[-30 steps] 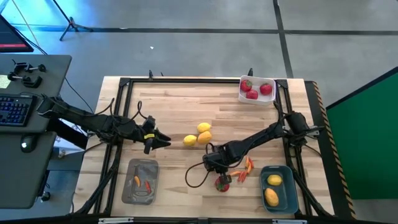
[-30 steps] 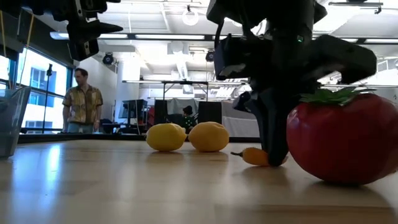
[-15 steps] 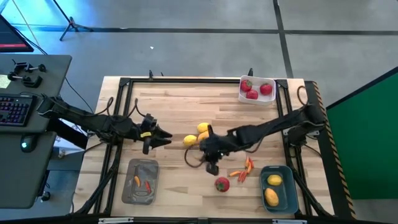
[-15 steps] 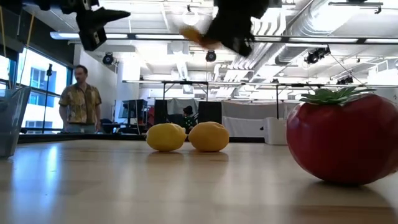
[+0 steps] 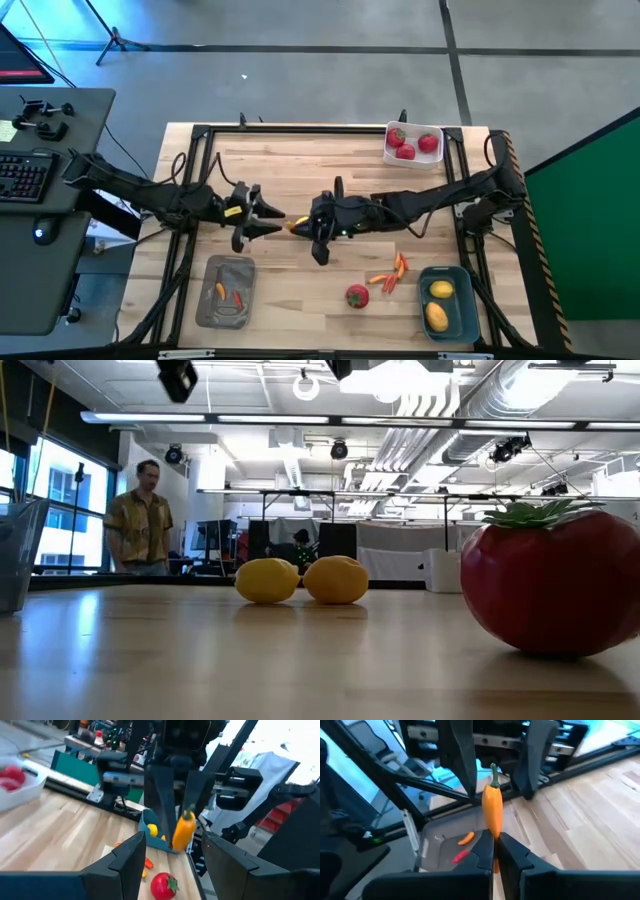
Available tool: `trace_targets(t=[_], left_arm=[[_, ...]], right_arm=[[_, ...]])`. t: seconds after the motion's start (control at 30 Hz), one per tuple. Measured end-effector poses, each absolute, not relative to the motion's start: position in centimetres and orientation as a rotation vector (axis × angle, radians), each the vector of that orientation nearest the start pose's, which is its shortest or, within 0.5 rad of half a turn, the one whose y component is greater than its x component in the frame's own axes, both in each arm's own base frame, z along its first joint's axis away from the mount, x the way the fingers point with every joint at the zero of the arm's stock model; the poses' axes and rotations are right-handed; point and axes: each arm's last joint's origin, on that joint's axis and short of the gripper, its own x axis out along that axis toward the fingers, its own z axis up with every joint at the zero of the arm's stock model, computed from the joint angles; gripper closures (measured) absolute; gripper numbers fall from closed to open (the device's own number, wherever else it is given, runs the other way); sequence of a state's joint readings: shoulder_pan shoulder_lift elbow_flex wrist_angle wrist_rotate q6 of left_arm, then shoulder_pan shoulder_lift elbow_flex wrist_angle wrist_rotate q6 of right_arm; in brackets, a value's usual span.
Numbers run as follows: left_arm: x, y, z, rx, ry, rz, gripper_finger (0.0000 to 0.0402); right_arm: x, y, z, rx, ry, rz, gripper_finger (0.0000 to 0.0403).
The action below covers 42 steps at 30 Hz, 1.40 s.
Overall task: Sort produce into baskets
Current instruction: Put the yellow chili pepper into the black bin
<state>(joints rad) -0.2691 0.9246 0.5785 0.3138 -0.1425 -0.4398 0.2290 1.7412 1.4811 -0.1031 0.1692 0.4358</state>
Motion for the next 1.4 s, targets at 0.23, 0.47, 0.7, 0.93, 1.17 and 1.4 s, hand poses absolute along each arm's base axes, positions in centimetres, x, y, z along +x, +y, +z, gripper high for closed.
trace_targets(t=[0.23,0.47,0.7,0.93,1.17,1.4], left_arm=[[22.2,-5.7,29.4,-0.38,0.07,-0.119,0.022],[23.1,-6.1,29.5,-0.383,0.096,-0.15,0.0254],[23.2,-6.0,29.7,-0.362,0.08,-0.144,0.0353],[23.1,-5.2,30.0,-0.407,0.096,-0.218,0.0394],[20.8,-4.9,32.6,-0.384,0.231,-0.325,0.04],[17.3,-6.5,32.3,-0.365,0.623,-0.412,0.0401]], right_arm=[[39.8,8.7,32.4,0.357,0.362,-0.033,0.0402],[39.8,8.7,32.5,0.347,0.353,-0.031,0.0402],[39.8,8.7,32.5,0.349,0.347,-0.032,0.0401],[39.7,8.7,32.3,0.359,0.375,-0.029,0.0328],[39.4,8.7,31.6,0.375,0.451,-0.051,0.0239],[38.6,8.7,30.2,0.416,0.632,-0.055,0.0218]])
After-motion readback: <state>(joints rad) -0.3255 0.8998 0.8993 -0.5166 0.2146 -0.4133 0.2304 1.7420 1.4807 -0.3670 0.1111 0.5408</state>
